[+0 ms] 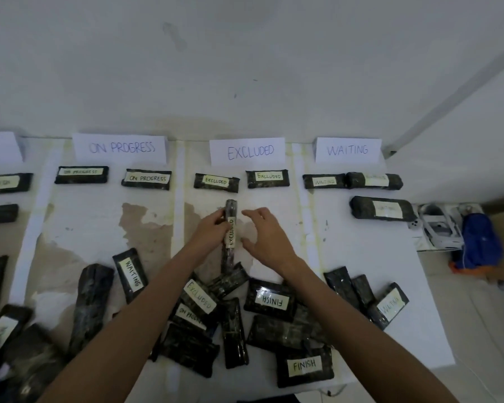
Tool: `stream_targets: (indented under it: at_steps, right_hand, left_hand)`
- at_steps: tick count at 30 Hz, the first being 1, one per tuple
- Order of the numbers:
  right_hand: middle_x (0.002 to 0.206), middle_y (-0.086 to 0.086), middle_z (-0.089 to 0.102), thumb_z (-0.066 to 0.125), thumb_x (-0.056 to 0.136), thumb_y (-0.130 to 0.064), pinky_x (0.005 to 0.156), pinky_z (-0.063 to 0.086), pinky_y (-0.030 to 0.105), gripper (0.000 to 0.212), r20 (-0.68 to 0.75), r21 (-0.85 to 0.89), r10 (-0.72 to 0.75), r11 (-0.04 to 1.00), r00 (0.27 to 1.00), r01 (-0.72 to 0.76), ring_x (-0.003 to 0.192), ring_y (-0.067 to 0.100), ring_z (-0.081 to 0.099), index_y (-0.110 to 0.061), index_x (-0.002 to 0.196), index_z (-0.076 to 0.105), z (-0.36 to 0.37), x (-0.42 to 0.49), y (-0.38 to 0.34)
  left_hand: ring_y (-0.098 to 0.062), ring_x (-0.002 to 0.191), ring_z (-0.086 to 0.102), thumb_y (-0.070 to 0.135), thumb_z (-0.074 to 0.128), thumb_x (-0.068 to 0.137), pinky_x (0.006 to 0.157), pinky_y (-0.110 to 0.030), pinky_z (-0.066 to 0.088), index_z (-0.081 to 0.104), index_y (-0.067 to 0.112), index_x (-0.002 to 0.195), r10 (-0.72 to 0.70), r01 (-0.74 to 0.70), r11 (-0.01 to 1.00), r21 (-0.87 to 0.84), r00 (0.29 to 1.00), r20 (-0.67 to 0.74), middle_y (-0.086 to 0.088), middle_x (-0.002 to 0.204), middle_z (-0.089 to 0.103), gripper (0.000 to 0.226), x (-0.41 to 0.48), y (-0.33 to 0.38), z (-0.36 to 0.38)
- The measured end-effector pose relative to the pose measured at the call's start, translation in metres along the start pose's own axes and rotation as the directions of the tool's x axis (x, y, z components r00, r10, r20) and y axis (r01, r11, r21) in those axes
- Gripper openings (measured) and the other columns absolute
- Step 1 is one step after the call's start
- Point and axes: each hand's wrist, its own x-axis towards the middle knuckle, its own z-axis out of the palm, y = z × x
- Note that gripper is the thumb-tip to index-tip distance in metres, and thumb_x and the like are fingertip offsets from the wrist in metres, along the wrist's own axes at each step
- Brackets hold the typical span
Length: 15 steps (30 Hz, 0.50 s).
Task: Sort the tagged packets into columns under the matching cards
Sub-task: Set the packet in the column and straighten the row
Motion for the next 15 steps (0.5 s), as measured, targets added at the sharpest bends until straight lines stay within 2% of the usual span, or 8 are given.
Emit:
stream_targets:
  at_steps: [3,5,9,12,15]
  right_hand:
    - [0.124,0.015,0.053,0.067,0.066,0.003,0.076,0.048,0.041,0.059,-0.091,-0.353,-0.249,0.913,0.964,0.203,0.101,0.034,0.054,-0.013,0.122,0.055,-0.016,0.003,0.021]
    - [0.12,0.015,0.058,0.063,0.063,0.009,0.071,0.047,0.039,0.055,-0.075,-0.47,-0.342,0.841,0.937,0.27,0.097,0.034,0.056,-0.012,0.114,0.059,-0.021,0.005,0.034]
    - [0.1,0.011,0.061,0.069,0.062,0.009,0.059,0.042,0.035,0.047,-0.059,-0.543,-0.295,0.811,0.954,0.217,0.077,0.029,0.055,-0.011,0.104,0.063,-0.028,0.011,0.056]
    - [0.091,0.01,0.058,0.069,0.064,0.008,0.056,0.039,0.034,0.046,-0.071,-0.544,-0.233,0.824,0.97,0.158,0.072,0.027,0.052,-0.011,0.106,0.062,-0.03,0.022,0.068]
    - [0.084,0.012,0.059,0.071,0.063,0.009,0.052,0.043,0.035,0.04,-0.084,-0.522,-0.204,0.843,0.975,0.131,0.066,0.029,0.053,-0.007,0.099,0.066,-0.032,0.038,0.085]
  left_hand:
    - [-0.019,0.118,0.049,0.012,0.042,0.097,0.09,-0.025,0.039,0.042,0.017,0.139,0.095,-0.12,0.946,0.3,0.991,0.096,-0.006,0.136,0.05,0.043,0.013,0.009,0.016]
    - [-0.019,0.124,0.047,0.015,0.043,0.098,0.096,-0.027,0.037,0.042,0.016,0.139,0.127,-0.201,0.891,0.407,0.971,0.203,-0.005,0.141,0.047,0.042,0.024,0.016,0.025]
    - [-0.021,0.124,0.048,0.013,0.042,0.098,0.104,-0.033,0.038,0.049,0.012,0.134,0.146,-0.308,0.801,0.514,0.932,0.331,-0.007,0.137,0.051,0.037,0.045,0.028,0.041]
    - [-0.022,0.119,0.051,0.012,0.044,0.097,0.099,-0.032,0.04,0.052,0.013,0.129,0.153,-0.338,0.78,0.527,0.919,0.362,-0.007,0.133,0.055,0.033,0.06,0.032,0.052]
    - [-0.021,0.111,0.054,0.015,0.048,0.095,0.093,-0.029,0.041,0.053,0.016,0.128,0.184,-0.37,0.751,0.547,0.913,0.364,-0.005,0.127,0.057,0.033,0.073,0.034,0.06]
